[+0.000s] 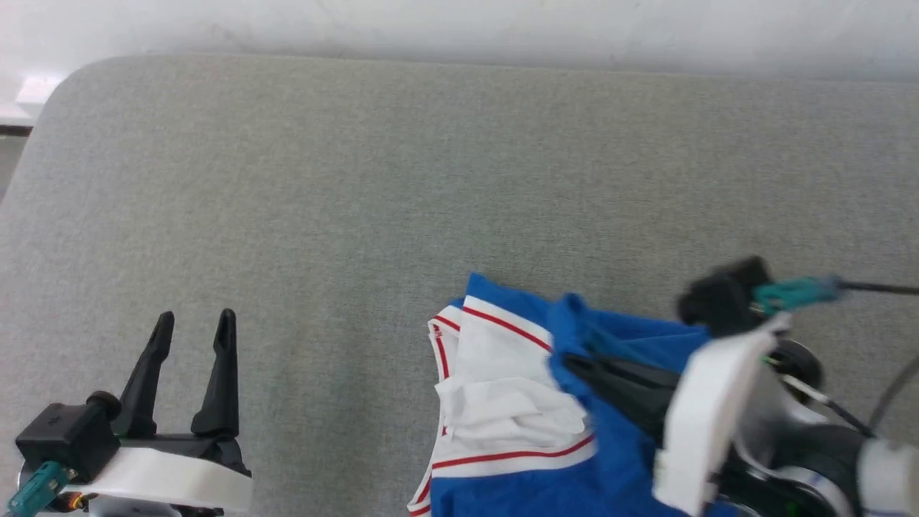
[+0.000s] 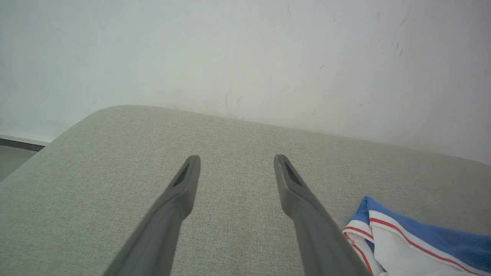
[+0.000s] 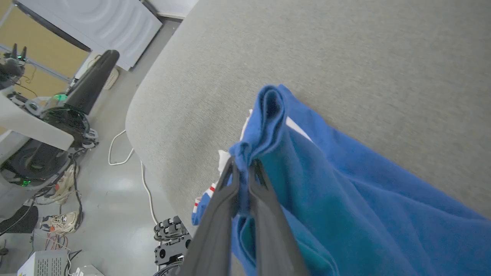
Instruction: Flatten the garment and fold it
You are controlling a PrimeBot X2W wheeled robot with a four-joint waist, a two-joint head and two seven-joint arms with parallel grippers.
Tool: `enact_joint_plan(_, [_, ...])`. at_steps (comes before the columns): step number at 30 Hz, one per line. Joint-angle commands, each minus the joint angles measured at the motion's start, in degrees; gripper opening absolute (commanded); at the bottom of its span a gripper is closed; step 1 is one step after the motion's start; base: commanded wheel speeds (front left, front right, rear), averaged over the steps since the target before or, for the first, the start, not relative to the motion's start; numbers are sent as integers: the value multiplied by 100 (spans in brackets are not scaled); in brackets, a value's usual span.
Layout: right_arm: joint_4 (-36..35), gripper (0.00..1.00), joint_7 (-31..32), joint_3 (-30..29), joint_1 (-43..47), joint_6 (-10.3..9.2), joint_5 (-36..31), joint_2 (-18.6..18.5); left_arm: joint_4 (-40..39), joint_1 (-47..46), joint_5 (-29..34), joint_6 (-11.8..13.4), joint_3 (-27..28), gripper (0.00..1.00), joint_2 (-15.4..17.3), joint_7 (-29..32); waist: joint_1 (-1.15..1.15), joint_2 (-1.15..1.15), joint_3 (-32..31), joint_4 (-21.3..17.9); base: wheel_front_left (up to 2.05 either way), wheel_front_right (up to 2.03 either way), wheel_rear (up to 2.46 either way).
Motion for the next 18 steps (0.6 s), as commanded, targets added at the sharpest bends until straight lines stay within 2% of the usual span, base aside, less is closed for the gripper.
enact_joint_plan(1, [85, 0, -63, 124, -186, -4, 20, 9, 29, -30, -14, -43, -10, 100, -25, 0, 0, 0, 45, 81, 0, 0, 0])
enact_joint_plan(11, [1634, 0, -988, 1422, -1398, -4, -140, 9, 186, -263, -3, -124, -185, 100, -158, 19, 0, 0, 167, 429, 0, 0, 0])
enact_joint_plan(17, [2807, 0, -1321, 1919, -1582, -4, -406, 9, 320, -365, -18, -192, -333, 100, -277, 29, 0, 0, 184, 605, 0, 0, 0])
enact_joint_plan(18, [2946, 25, -1372, 1979, -1588, -4, -475, 9, 339, -381, -18, -202, -353, 100, -293, 29, 0, 0, 190, 628, 0, 0, 0])
